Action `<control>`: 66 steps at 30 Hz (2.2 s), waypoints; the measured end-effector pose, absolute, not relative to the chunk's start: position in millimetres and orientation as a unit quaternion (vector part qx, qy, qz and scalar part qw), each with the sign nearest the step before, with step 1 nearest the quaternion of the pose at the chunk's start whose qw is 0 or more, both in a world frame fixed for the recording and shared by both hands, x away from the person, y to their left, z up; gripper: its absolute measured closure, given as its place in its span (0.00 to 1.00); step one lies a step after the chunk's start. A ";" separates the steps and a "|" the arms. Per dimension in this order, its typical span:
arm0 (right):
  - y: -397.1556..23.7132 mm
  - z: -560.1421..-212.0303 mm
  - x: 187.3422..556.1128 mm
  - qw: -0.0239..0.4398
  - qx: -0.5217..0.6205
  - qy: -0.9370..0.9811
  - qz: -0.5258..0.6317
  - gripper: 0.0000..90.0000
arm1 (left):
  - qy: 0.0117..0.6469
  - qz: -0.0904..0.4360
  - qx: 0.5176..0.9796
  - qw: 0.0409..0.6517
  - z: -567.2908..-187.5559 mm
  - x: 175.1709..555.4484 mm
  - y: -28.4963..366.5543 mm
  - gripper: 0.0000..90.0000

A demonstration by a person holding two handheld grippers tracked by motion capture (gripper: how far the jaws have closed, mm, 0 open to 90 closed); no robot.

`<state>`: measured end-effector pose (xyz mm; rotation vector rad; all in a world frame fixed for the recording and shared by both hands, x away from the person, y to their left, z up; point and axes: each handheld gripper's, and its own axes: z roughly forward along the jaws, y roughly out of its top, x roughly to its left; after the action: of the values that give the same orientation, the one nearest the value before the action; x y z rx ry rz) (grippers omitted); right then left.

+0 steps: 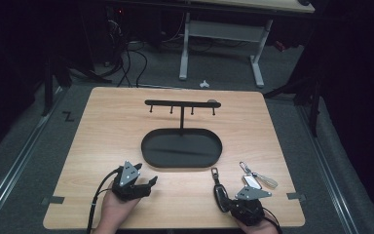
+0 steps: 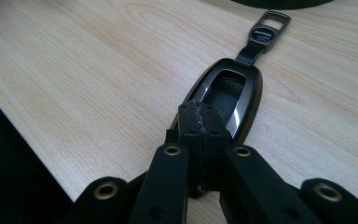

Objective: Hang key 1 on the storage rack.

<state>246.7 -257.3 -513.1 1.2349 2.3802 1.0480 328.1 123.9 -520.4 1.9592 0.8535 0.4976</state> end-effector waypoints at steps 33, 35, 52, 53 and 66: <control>-312.3 -506.2 263.7 0.192 0.507 0.752 0.374 0.85 | 0.361 0.210 0.785 0.456 -519.4 323.7 141.9 0.30; -314.8 -506.7 265.8 0.199 0.512 0.749 0.370 0.84 | 0.365 0.211 0.783 0.457 -518.9 323.5 144.3 0.30; -312.5 -495.1 285.9 0.180 0.530 0.770 0.307 0.74 | 0.381 0.201 0.771 0.468 -509.4 320.1 148.7 0.36; -311.7 -494.2 288.0 0.177 0.527 0.776 0.297 0.73 | 0.375 0.209 0.770 0.472 -506.2 318.2 148.5 0.35; -308.3 -475.3 303.3 0.166 0.532 0.797 0.234 0.59 | 0.369 0.215 0.776 0.464 -507.9 320.9 152.4 0.29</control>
<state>303.3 -308.3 -475.3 1.5142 2.2685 0.6654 320.9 152.4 -507.9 1.9066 0.9065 0.5273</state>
